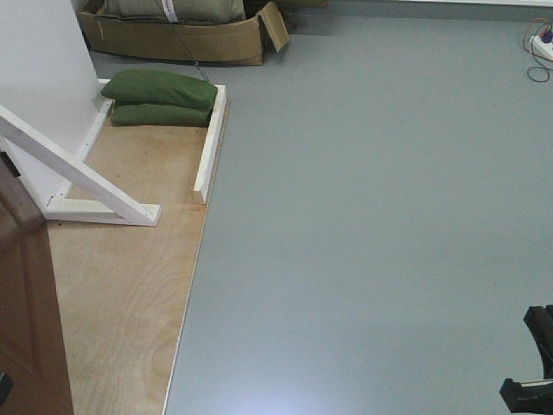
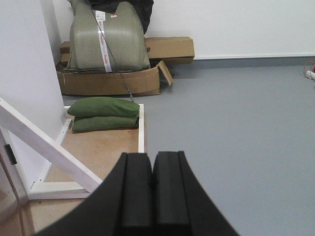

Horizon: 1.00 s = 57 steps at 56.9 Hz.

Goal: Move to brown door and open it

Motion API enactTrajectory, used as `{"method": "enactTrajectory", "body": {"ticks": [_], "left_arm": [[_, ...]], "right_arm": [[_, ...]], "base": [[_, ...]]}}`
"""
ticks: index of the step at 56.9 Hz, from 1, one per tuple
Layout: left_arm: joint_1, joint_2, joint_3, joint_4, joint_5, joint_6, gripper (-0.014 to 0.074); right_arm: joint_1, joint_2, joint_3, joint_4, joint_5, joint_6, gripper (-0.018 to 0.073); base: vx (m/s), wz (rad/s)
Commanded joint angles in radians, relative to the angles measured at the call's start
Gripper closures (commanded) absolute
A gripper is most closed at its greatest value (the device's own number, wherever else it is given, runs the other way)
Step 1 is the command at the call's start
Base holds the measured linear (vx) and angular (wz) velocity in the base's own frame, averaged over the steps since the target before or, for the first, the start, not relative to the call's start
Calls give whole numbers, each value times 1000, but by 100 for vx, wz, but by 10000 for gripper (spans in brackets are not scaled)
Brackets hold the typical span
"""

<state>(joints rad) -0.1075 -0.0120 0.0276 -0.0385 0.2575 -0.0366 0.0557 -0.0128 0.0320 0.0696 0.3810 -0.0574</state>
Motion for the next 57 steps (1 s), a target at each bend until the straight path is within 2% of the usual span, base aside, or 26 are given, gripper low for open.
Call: {"method": "enactTrajectory", "body": {"ticks": [1,21,30,37,45,50,57], "left_arm": [[-1,-13,-24,1,-80,-2,600],[-1,-13,-28,-2,-96,-4,600],[-1,11,-68,-7,-251,-32,600],[-1,112,-203,1,-360,-11,600],[-1,227,-387,3,-403,133,600],[-1,283,-500,3,-403,265,600],[0,337,-625,3,-408,491,600]], "right_arm": [[-2,-6,3,-3,-77,-9,559],[-2,-6,3,-3,-77,-9,559],[-2,-6,3,-3,-77,-9,559],[-2,-6,3,-3,-77,-9,559],[-2,-6,3,-3,-77,-9,559],[-2,-6,3,-3,-77,-9,559],[-2,-6,3,-3,-77,-9,559]], "base": [[0,0],[0,0],[0,0],[0,0],[0,0],[0,0],[0,0]]}}
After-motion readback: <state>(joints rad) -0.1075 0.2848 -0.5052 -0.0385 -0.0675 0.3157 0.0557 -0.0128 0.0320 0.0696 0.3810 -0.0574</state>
